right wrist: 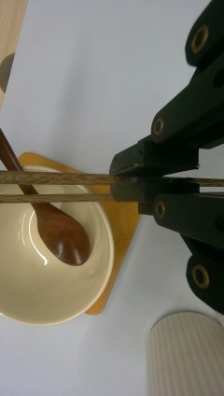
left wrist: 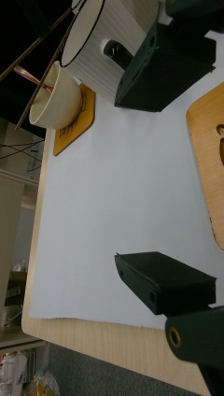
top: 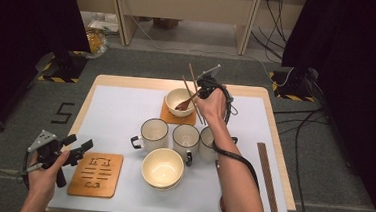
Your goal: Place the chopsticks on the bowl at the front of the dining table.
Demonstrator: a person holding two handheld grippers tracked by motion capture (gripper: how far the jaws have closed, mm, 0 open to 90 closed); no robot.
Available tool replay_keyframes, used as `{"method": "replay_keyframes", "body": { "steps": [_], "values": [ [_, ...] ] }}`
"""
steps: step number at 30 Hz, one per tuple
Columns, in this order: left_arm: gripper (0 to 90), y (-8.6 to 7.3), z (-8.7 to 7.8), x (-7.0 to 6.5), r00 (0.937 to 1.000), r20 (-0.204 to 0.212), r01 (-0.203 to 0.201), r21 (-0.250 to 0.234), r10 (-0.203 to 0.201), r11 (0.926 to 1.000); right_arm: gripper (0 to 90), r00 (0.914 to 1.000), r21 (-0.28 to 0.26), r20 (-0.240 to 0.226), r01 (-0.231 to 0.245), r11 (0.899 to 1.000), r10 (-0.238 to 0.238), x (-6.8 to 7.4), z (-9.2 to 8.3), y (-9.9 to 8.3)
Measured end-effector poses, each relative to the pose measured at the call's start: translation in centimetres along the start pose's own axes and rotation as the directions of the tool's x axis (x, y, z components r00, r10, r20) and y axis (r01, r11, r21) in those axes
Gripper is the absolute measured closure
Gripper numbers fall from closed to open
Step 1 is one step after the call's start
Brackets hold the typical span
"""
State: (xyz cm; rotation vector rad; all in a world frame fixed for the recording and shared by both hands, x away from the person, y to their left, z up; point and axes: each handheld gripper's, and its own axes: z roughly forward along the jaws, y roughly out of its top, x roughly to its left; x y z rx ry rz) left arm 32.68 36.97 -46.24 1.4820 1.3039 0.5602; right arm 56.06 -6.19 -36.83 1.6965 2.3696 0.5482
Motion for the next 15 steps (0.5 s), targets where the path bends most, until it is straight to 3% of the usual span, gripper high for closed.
{"method": "replay_keyframes", "body": {
  "steps": [15],
  "values": [
    [19.6,0.02,-0.05,0.05,1.0,-0.002,0.003,-0.002,-0.003,1.0,85.6,1.0,0.025,0.002,0.006,1.0,-0.006,0.03,0.85,0.04]
  ]
}}
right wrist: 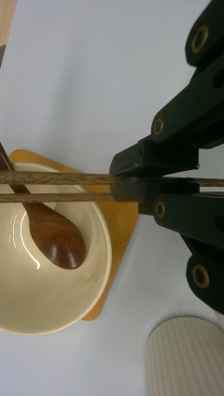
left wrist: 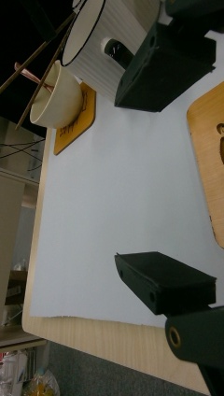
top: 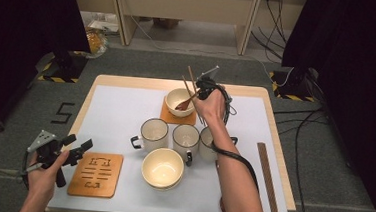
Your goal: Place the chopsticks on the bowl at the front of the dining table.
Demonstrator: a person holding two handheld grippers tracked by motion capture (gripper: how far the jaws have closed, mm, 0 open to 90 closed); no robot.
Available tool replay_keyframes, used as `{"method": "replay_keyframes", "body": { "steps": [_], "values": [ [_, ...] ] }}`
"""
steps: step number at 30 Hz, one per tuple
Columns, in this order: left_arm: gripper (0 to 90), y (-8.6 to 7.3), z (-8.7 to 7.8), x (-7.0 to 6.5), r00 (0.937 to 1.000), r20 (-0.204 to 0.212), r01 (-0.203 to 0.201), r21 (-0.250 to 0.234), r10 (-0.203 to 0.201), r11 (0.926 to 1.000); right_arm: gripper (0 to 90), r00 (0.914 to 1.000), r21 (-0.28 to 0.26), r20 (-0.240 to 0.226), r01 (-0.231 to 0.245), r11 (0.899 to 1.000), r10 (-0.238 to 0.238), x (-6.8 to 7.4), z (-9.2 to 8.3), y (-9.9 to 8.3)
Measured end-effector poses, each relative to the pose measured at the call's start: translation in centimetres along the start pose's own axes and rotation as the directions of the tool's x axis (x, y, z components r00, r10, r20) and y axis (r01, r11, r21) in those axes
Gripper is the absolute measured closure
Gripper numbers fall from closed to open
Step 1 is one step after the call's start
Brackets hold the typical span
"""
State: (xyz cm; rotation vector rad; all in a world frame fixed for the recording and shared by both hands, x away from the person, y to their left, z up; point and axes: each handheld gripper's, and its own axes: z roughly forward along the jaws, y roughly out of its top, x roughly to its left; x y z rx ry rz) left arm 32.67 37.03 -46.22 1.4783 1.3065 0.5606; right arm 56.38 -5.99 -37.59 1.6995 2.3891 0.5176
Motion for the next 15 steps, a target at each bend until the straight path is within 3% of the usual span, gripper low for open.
{"method": "replay_keyframes", "body": {
  "steps": [15],
  "values": [
    [19.6,-0.01,0.01,0.01,1.0,-0.001,0.0,0.0,0.0,1.0,85.6,1.0,0.011,0.0,0.0,1.0,0.0,-0.05,0.45,0.06]
  ]
}}
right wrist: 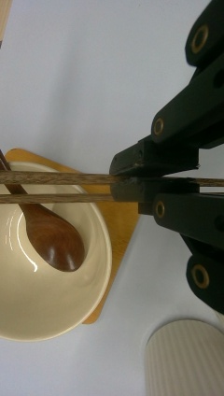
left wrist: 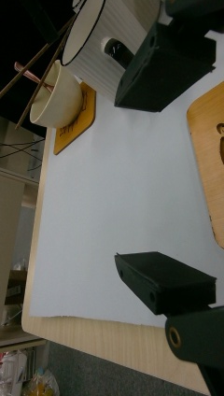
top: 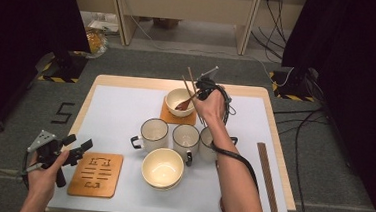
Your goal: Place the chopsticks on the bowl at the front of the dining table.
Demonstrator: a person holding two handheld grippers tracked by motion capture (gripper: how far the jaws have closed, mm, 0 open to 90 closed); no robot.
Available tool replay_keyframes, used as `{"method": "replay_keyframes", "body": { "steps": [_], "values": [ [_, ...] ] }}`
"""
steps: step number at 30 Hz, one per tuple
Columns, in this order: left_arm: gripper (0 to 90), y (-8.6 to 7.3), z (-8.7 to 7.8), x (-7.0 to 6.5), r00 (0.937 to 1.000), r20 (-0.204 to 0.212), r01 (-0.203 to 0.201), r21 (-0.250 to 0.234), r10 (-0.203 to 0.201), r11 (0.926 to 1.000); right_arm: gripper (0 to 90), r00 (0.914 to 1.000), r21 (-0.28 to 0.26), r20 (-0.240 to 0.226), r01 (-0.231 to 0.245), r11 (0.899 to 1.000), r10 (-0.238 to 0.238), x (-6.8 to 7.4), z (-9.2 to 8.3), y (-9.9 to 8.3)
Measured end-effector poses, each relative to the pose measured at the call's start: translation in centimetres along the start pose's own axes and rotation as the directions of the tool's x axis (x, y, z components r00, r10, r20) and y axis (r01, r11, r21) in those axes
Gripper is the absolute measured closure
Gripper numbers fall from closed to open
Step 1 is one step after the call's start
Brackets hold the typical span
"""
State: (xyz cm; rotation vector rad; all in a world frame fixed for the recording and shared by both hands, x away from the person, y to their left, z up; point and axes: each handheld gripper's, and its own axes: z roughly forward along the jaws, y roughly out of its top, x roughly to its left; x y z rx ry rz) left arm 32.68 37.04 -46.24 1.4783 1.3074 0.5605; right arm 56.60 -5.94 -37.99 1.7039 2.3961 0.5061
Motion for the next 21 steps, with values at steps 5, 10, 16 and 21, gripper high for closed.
{"method": "replay_keyframes", "body": {
  "steps": [5,10,16,21],
  "values": [
    [19.6,0.02,-0.04,0.04,1.0,-0.001,0.0,-0.001,0.0,1.0,85.5,1.0,0.008,0.001,0.002,1.0,-0.002,0.03,0.19,0.02],
    [19.6,0.01,-0.04,0.06,1.0,-0.001,0.001,0.0,-0.001,1.0,85.5,1.0,0.016,0.002,0.002,1.0,-0.002,-0.06,0.36,0.05],
    [19.6,0.02,-0.04,0.07,1.0,-0.002,0.002,-0.001,-0.002,1.0,85.5,1.0,0.029,0.003,0.005,1.0,-0.006,-0.2,0.62,0.08],
    [19.5,0.01,-0.03,0.05,1.0,-0.001,0.001,0.0,-0.001,1.0,85.5,0.9999,0.043,0.003,0.01,0.999,-0.01,-0.22,0.82,0.1]
  ]
}}
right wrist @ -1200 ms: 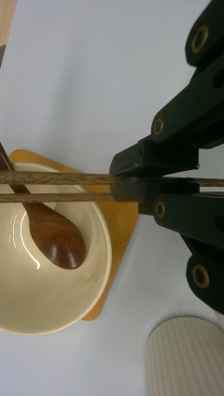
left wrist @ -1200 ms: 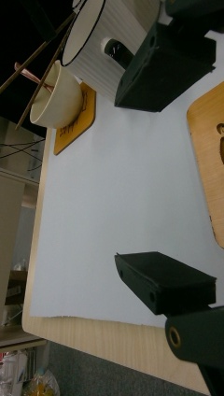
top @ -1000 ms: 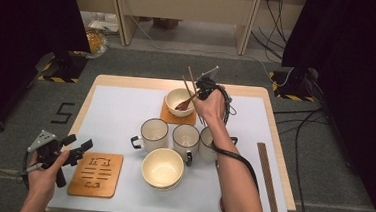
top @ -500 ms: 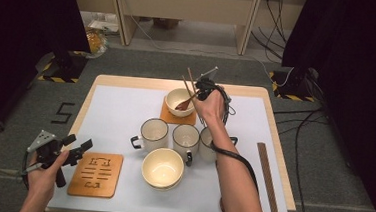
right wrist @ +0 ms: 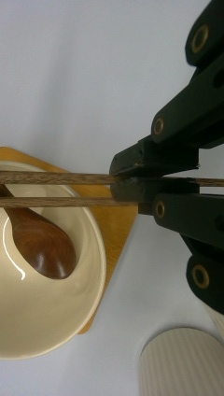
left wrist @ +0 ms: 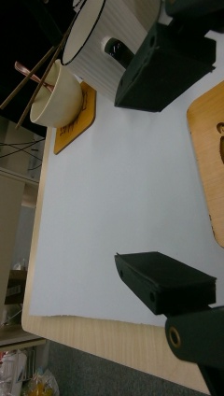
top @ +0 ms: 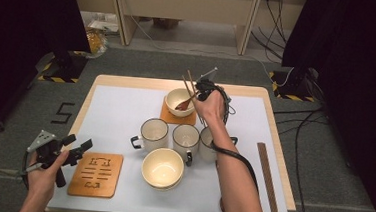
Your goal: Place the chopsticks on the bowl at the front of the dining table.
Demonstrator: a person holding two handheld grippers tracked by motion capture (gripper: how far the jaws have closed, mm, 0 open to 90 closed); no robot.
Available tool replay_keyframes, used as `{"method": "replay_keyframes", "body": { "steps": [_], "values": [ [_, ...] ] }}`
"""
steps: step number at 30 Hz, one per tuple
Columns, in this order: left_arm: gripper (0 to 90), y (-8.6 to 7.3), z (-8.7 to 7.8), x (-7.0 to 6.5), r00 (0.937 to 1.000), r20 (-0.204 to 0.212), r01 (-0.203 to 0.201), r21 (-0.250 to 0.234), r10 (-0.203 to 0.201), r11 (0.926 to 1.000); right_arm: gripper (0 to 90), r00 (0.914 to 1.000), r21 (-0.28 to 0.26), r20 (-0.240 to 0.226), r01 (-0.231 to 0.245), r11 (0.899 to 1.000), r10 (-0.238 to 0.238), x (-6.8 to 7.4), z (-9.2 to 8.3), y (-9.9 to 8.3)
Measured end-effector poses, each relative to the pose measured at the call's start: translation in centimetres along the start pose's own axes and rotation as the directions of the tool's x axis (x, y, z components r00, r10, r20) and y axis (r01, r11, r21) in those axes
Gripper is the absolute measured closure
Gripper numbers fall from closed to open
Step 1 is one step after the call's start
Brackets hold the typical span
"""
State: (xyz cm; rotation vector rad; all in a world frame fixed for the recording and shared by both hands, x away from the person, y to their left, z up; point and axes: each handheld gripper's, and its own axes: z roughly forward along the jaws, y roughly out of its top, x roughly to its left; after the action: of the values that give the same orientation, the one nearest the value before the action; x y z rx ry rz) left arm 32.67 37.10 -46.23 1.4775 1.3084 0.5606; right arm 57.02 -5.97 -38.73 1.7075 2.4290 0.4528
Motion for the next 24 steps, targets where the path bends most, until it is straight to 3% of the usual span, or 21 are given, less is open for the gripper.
{"method": "replay_keyframes", "body": {
  "steps": [24],
  "values": [
    [19.5,0.0,0.02,0.02,1.0,-0.001,0.001,-0.001,-0.001,1.0,85.3,0.9999,0.025,-0.008,0.007,1.0,-0.006,0.06,0.56,0.02]
  ]
}}
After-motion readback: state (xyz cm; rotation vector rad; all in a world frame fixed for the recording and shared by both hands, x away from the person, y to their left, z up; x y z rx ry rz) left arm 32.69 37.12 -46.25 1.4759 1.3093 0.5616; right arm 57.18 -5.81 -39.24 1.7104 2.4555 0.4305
